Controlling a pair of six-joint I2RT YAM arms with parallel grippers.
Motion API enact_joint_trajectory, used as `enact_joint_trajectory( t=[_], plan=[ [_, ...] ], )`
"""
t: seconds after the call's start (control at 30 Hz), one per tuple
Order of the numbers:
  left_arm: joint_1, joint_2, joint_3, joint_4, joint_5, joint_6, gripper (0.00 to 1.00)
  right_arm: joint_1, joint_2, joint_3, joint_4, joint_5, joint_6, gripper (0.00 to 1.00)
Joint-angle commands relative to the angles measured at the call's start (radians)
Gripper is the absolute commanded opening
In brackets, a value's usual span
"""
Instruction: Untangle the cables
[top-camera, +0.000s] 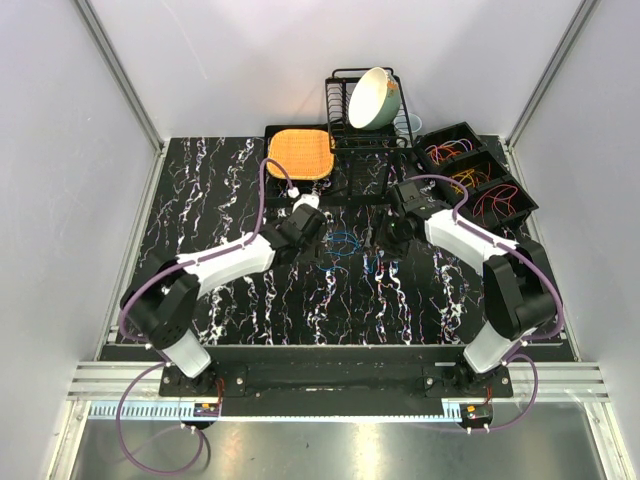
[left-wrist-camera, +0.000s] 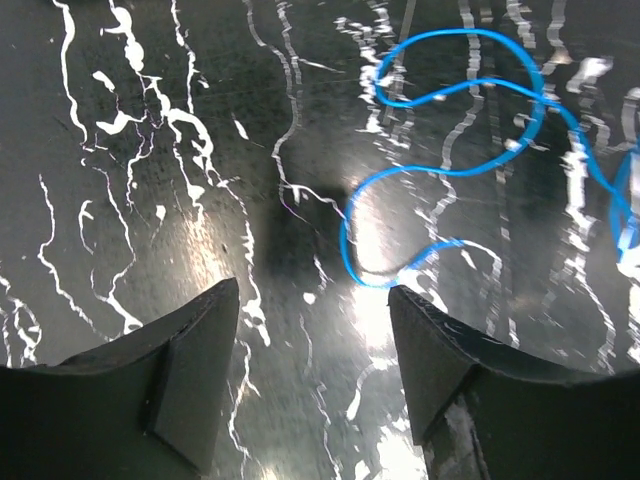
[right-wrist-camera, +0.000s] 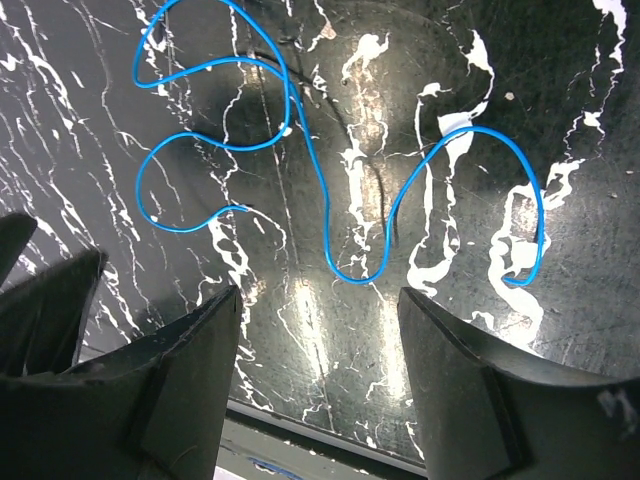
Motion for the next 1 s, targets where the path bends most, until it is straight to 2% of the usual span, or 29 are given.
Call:
enact_joint_trajectory(
  t=[0.0, 0.27, 0.4, 0.5, 0.53, 0.73, 0.97],
  plan=[
    [0.019, 0.055, 0.033, 0.087, 0.056, 0.003, 0.64, 0.008, -0.009, 0.042, 0.031, 0.015, -0.019, 0.69],
    [0.027, 0.161, 0.063, 0.106, 0.090, -0.002, 0.57, 0.010, -0.001, 0.072, 0.015, 0.035, -0.050, 0.70],
    [0.028, 0.190, 0.072, 0.103, 0.111, -0.008, 0.48, 0.007, -0.003, 0.085, 0.001, 0.043, -0.067, 0.70],
    [0.027, 0.203, 0.072, 0.107, 0.126, -0.014, 0.38, 0.007, -0.008, 0.093, -0.008, 0.052, -0.076, 0.70],
    [0.027, 0.206, 0.072, 0.110, 0.129, -0.016, 0.30, 0.007, -0.009, 0.095, -0.010, 0.055, -0.079, 0.70],
    [0.028, 0.204, 0.082, 0.118, 0.128, -0.014, 0.00, 0.001, -0.020, 0.095, -0.021, 0.060, -0.089, 0.70],
    [0.019, 0.103, 0.118, 0.040, 0.107, -0.005, 0.00, -0.030, -0.072, 0.101, -0.057, 0.107, -0.108, 0.72]
  ],
)
